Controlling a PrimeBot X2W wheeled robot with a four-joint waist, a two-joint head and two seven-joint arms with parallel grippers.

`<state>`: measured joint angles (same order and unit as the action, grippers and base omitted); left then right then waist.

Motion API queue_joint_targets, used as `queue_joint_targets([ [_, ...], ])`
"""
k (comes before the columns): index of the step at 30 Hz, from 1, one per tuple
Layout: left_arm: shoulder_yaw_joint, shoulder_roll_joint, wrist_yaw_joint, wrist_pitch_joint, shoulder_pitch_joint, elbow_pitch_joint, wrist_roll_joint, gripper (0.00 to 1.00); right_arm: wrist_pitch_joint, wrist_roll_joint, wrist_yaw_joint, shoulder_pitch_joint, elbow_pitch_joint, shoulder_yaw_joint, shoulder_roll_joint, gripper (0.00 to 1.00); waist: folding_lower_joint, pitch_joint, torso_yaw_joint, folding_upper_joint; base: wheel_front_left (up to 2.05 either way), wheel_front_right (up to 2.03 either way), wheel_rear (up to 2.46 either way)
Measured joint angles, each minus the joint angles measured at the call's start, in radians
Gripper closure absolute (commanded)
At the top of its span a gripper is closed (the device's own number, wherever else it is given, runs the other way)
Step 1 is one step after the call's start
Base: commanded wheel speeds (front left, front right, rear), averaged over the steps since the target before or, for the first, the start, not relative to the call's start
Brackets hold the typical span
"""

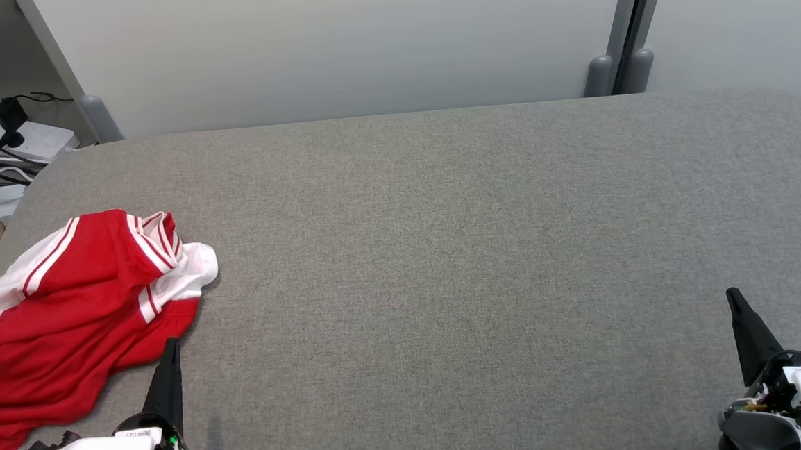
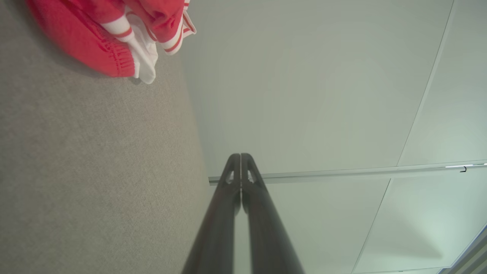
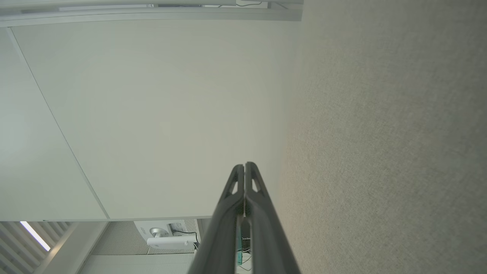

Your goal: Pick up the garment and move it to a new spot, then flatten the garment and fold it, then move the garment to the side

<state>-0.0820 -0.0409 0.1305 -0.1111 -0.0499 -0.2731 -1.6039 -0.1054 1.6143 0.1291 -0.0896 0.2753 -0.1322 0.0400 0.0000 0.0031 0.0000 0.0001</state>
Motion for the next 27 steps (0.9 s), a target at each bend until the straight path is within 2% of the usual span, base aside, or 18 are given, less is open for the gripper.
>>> queue_joint_targets([
  [27,0.0,0.0,0.0,0.0,0.0,0.0,0.0,1.0,0.0,0.0,0.0,0.0,0.0,0.0,0.0,1.0,0.0,0.0,0.0,0.0,0.0,0.0,0.0],
])
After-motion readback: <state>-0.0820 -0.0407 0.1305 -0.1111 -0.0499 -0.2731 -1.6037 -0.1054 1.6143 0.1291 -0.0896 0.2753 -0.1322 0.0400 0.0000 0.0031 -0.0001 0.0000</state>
